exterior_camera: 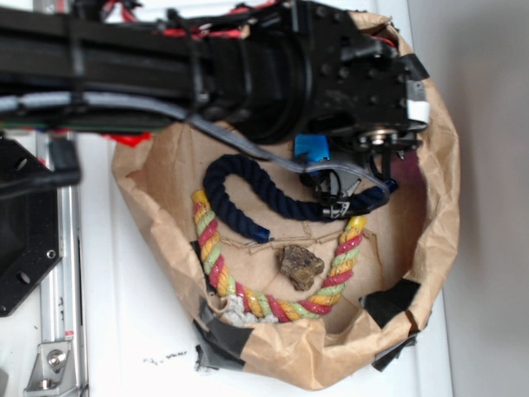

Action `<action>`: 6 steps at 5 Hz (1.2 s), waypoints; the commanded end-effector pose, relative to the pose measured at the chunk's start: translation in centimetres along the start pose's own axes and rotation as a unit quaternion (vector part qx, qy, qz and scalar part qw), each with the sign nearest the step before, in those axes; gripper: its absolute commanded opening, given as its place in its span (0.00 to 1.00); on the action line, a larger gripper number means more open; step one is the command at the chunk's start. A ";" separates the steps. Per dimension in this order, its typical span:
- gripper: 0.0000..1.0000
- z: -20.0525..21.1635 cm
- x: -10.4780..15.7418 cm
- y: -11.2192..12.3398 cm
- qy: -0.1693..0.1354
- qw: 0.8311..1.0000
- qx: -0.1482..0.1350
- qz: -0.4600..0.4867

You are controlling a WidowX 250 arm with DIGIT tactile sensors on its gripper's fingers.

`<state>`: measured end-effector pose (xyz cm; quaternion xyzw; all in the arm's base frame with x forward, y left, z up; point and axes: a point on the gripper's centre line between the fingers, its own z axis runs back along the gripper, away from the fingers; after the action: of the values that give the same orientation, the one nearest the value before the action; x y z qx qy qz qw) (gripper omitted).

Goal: Grab the blue block.

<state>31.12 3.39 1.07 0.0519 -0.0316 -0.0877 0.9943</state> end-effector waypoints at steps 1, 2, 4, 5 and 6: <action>0.00 1.5 -0.7 -0.2 -0.012 1.000 0.005 0.012; 0.00 2.6 -0.9 0.2 -0.022 0.999 0.001 0.024; 0.00 5.5 -1.6 0.0 -0.047 0.998 0.011 0.038; 0.00 7.4 -2.6 -0.3 -0.046 0.998 0.010 0.043; 0.00 10.8 -3.3 -0.2 0.010 0.996 -0.004 0.089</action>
<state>26.12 2.95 9.56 0.0403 0.0150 -0.0038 0.9991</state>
